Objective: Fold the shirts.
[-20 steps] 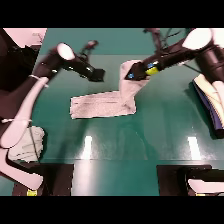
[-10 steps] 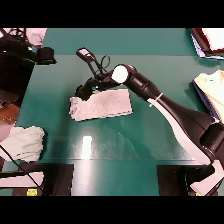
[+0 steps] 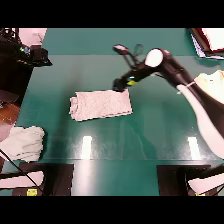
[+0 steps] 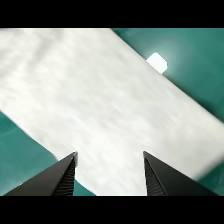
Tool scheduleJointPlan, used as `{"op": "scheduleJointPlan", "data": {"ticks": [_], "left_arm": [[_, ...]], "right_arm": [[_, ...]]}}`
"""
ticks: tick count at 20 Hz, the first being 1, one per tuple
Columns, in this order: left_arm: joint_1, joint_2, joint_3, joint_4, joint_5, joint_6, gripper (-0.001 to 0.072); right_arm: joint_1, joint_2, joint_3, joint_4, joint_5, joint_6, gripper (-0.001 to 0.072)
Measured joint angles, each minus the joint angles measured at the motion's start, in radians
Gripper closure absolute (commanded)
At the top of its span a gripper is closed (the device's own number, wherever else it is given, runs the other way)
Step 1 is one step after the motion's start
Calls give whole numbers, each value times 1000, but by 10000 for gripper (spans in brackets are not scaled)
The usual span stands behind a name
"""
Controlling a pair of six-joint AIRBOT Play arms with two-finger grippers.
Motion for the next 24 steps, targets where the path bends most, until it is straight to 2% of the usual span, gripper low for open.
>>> {"op": "scheduleJointPlan", "data": {"ticks": [1, 2, 5, 8, 14, 18, 20, 21, 24], "left_arm": [[0, 0, 0, -9, -3, 0, 685], [0, 0, 0, -16, -3, 2, 685], [2, 0, 0, -30, -3, 5, 685], [2, 0, -4, -36, -1, 7, 685], [2, 0, -43, -61, 15, 14, 685], [2, 0, -55, -92, 16, 28, 685], [0, 0, -58, -114, 15, 31, 686], [-3, 0, -59, -121, 13, 34, 685], [-46, 0, -60, -128, 10, 50, 686]], "right_arm": [[-43, 11, -48, -2, 3, 19, 38], [-90, 22, -99, 6, 3, 40, -2], [-196, 32, -227, 98, -29, 75, 7], [-248, 7, -306, 225, -56, 56, 22], [-203, -111, -309, 444, -53, 13, 39], [-118, -182, -223, 460, -49, 3, 337], [-85, -197, -183, 463, -55, -6, 545], [-76, -200, -164, 471, -53, -13, 677], [-69, -207, -106, 473, -30, -19, 695]]}}
